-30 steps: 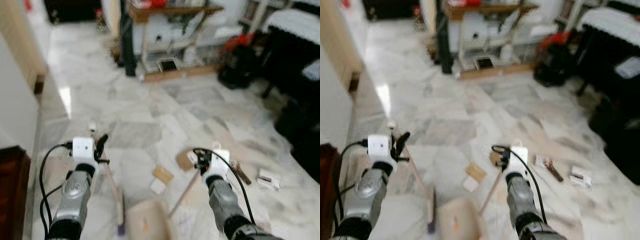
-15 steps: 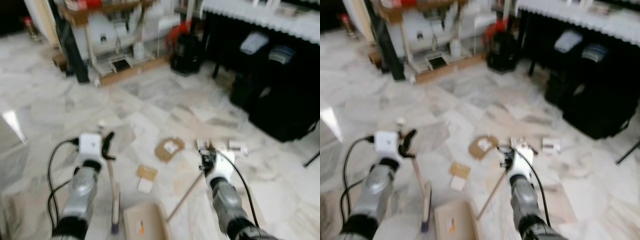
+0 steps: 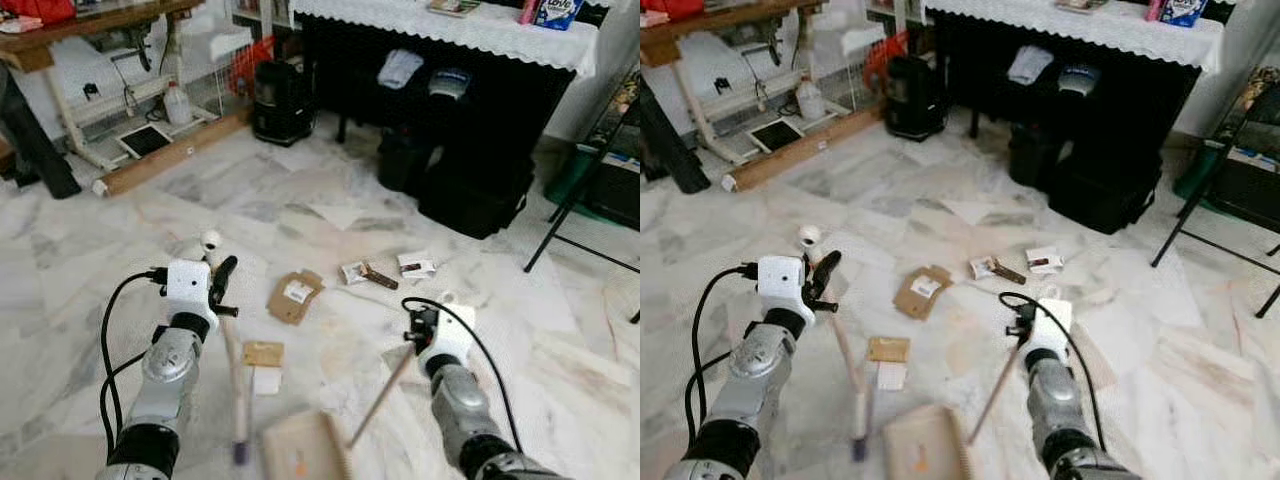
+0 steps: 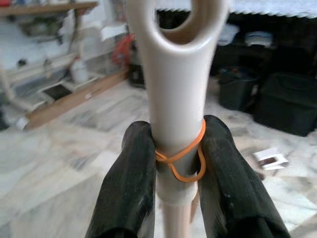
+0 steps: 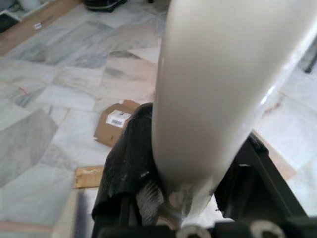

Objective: Sweep floor

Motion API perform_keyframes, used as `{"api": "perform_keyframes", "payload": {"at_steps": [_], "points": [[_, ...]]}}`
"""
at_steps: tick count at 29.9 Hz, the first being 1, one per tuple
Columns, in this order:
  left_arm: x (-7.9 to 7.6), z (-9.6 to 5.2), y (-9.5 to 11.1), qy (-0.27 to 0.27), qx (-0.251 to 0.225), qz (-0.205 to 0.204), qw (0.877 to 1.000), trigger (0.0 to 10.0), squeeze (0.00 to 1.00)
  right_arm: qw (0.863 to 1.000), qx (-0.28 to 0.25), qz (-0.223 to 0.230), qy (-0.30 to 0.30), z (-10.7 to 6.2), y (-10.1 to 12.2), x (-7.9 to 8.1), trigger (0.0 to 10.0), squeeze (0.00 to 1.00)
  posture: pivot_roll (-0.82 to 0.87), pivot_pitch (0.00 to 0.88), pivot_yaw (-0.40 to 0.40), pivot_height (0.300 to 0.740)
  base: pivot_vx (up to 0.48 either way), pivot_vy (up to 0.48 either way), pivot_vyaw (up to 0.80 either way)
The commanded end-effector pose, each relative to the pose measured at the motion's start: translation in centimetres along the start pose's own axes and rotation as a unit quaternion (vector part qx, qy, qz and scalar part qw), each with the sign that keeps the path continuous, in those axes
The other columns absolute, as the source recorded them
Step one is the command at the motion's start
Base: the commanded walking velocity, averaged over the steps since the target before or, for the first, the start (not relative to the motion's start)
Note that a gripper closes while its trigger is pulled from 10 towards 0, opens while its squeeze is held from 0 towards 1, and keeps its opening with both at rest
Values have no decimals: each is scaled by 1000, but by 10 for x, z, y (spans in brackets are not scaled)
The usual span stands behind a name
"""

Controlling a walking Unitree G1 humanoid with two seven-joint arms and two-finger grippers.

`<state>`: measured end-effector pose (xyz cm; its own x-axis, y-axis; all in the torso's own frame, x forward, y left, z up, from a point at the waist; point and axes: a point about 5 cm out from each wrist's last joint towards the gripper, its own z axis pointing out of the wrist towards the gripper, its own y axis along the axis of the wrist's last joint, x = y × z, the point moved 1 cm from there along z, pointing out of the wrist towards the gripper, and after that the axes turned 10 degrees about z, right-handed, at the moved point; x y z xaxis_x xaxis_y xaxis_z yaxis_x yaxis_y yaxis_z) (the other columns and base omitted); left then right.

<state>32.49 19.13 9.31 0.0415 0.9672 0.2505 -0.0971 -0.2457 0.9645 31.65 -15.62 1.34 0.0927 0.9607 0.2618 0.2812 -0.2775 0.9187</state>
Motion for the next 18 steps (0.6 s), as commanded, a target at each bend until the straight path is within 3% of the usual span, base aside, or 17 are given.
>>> {"api": "perform_keyframes", "payload": {"at_steps": [1,13,18], "points": [[3,4,10,7,-22,12,1000,10000,0,1000,-16,8,9,3,7,6,10000,0,86,0,-5,740,0,0,0],[5,4,11,14,-24,10,1000,10000,0,1000,-25,9,11,3,10,6,10000,0,82,0,-6,740,0,0,0],[7,3,10,18,-23,11,1000,10000,0,999,-31,10,9,4,12,6,10000,0,83,0,-7,740,289,0,0]]}}
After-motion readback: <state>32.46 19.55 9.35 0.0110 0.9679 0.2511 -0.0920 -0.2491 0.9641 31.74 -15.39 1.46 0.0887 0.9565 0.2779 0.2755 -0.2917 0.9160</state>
